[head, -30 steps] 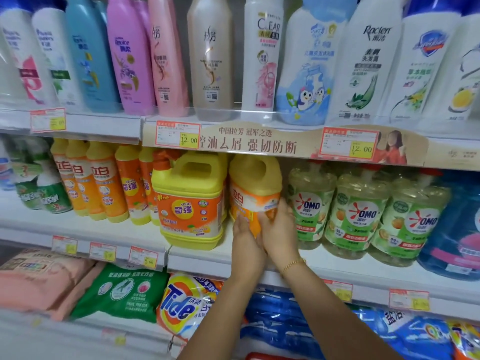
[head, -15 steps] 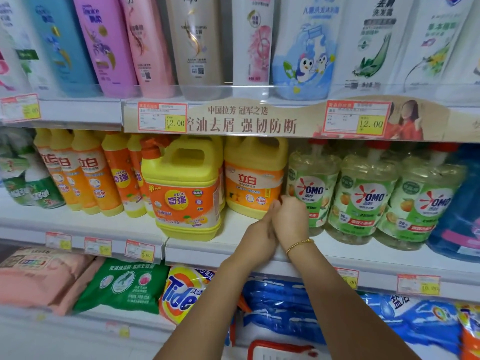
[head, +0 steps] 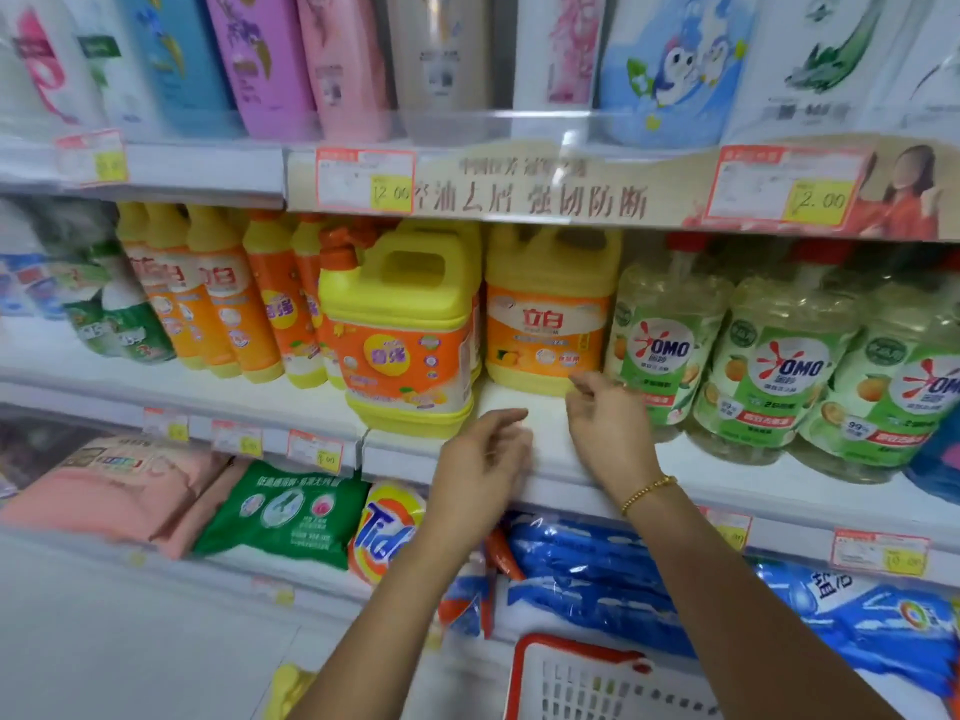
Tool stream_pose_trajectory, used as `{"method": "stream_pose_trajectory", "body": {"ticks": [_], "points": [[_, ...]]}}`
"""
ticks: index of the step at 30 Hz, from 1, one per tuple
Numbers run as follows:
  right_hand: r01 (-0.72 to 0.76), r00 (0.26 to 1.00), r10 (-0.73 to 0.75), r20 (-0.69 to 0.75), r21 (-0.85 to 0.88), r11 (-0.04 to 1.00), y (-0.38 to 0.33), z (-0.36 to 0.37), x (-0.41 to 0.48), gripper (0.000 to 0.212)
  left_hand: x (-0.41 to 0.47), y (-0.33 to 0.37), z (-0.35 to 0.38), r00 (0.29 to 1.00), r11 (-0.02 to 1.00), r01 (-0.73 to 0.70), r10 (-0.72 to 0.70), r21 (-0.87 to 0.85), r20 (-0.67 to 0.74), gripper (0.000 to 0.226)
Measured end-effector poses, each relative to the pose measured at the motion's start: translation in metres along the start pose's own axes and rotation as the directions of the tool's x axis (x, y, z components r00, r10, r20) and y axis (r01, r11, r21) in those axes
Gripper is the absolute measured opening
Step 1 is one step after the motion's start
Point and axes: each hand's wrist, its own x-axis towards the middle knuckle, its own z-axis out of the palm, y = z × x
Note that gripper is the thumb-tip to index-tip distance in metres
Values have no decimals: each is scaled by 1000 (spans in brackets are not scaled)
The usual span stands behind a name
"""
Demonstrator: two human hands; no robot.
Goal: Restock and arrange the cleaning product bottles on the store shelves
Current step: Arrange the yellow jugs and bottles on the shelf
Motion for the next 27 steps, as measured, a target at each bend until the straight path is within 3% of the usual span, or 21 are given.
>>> {"method": "stream_pose_trajectory", "body": {"ticks": [1,2,4,6,8,9,10,12,14,15,17,19,22,23,27], "points": [[59,998,-59,-13,19,998,-4,4,-10,17,-23,-6,-17,999,1000,21,-21,9,-41,8],[132,991,-131,-24,51,990,-9,9,-24,13,-48,-11,-35,994,997,61,-56,53,-91,23],[260,965,-261,-2,75,963,-21,25,-63,30,-97,-30,-71,969,981,170,-149,95,-198,48],[297,943,-310,121,111,948,-26,54,-111,35,-144,-57,-103,897,922,360,-299,142,-326,50],[217,894,-268,359,177,960,-23,92,-156,26,-187,-98,-128,786,775,578,-445,256,-429,37],[121,842,-203,500,192,974,-22,111,-176,16,-205,-118,-137,730,678,667,-514,307,-452,27],[5,758,-123,641,183,983,-22,129,-195,11,-221,-138,-142,671,569,740,-600,358,-435,31],[-239,538,4,843,148,960,-26,157,-231,17,-245,-168,-140,576,424,796,-751,432,-323,61],[-403,360,27,933,130,906,-37,176,-264,12,-253,-183,-127,556,461,808,-802,367,-216,56],[-444,314,18,949,131,886,-40,186,-279,16,-252,-185,-121,572,504,802,-803,322,-169,43],[-490,301,57,952,103,866,-48,204,-303,33,-246,-183,-118,561,534,814,-825,228,-72,23],[-599,327,137,935,93,795,-57,215,-314,37,-238,-180,-122,498,496,866,-867,64,-24,23],[-763,314,276,908,68,643,-64,218,-311,10,-235,-172,-121,465,463,885,-883,-48,56,28],[-765,319,320,892,43,643,-65,216,-308,3,-235,-167,-117,457,453,889,-885,-70,82,32],[-690,414,426,804,-28,723,-62,202,-294,26,-237,-142,-103,494,459,865,-850,-202,184,31]]}}
